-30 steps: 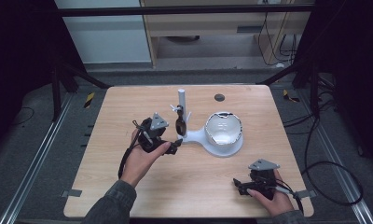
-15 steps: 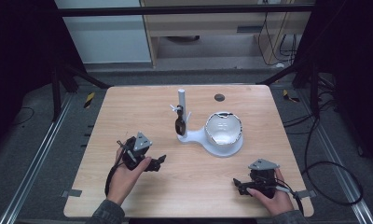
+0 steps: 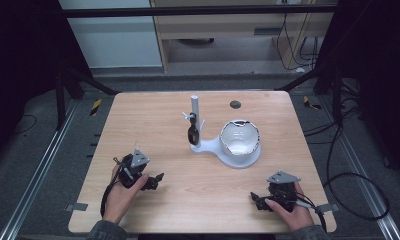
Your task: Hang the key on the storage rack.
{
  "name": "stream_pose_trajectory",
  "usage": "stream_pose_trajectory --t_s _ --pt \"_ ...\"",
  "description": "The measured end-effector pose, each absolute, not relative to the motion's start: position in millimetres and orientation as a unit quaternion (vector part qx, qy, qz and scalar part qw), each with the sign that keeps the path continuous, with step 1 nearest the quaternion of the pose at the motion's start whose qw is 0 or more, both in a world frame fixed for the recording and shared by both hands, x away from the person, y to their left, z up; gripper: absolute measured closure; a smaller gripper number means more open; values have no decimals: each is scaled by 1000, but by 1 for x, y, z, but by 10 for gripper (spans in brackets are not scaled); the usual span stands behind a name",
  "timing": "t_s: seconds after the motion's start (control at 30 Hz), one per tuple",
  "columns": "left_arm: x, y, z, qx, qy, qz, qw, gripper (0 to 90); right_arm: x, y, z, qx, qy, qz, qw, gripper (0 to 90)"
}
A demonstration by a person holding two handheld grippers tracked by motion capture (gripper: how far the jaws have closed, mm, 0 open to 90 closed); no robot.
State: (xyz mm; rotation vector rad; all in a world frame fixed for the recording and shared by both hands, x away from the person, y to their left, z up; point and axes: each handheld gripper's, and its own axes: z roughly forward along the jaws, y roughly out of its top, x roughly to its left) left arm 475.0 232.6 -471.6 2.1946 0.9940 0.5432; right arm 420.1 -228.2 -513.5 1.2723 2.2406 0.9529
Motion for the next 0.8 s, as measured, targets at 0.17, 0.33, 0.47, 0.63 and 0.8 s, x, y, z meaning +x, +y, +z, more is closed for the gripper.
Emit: stream_pose_trajectory --t_s 0.17,0.33,0.47,0.63,0.8 --pt "478 247 -484 828 409 197 330 69 420 -228 -513 454 800 341 195 4" --pt "481 261 -494 815 439 189 327 66 420 -228 -513 454 800 341 195 4" --pt "481 272 -503 784 483 169 351 57 420 -228 -513 454 800 341 196 4" --pt "480 268 -508 793 469 209 328 38 420 -228 -513 454 800 341 195 4" --pt "481 267 -508 793 469 208 329 11 420 -228 -513 454 800 341 195 4"
